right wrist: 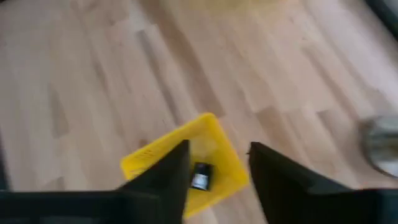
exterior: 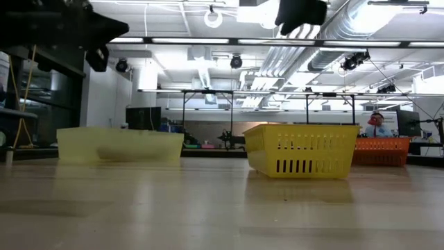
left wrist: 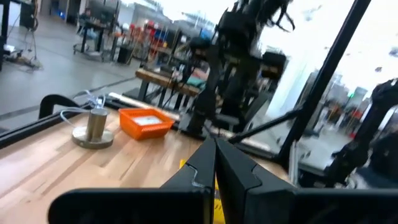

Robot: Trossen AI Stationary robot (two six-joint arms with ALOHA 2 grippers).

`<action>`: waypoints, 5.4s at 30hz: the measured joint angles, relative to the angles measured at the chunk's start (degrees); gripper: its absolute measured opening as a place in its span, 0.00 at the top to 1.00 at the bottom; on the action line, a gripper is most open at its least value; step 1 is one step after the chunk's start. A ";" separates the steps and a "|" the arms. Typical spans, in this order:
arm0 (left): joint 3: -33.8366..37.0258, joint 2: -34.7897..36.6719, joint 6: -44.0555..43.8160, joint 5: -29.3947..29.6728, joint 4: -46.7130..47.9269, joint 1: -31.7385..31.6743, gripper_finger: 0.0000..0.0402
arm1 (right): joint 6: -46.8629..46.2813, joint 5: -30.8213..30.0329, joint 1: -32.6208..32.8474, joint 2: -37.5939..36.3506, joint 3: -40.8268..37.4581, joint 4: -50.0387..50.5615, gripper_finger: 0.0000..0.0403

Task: Pick and place items into bin
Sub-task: Return to Home Position

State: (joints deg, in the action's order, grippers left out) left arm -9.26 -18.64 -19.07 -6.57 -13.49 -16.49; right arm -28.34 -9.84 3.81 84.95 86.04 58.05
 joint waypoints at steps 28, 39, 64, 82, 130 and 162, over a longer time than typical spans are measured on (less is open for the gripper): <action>8.72 18.26 -3.90 -1.34 0.32 0.04 1.00 | -0.16 7.82 -6.86 4.30 0.00 -5.30 1.00; 8.72 18.25 -6.82 2.23 3.42 1.62 1.00 | -1.20 6.83 -6.86 4.30 0.00 -5.30 1.00; 8.72 18.25 -0.38 9.88 12.25 12.76 1.00 | 0.35 6.81 -6.80 4.30 0.00 -5.24 1.00; 8.72 18.25 -1.82 10.01 12.19 12.76 1.00 | 2.63 1.25 -4.83 -1.84 -6.18 -3.76 1.00; 8.72 18.24 -1.79 10.01 12.15 12.76 1.00 | -8.32 -13.12 7.82 -73.89 -73.96 -50.72 1.00; 8.70 18.23 -1.80 10.01 12.15 12.76 1.00 | -1.00 -6.41 7.80 -84.78 -74.03 -43.86 1.00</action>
State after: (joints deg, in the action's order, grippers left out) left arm -0.56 -0.40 -20.87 3.44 -1.34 -3.73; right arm -29.34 -16.25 11.62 0.16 12.01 14.19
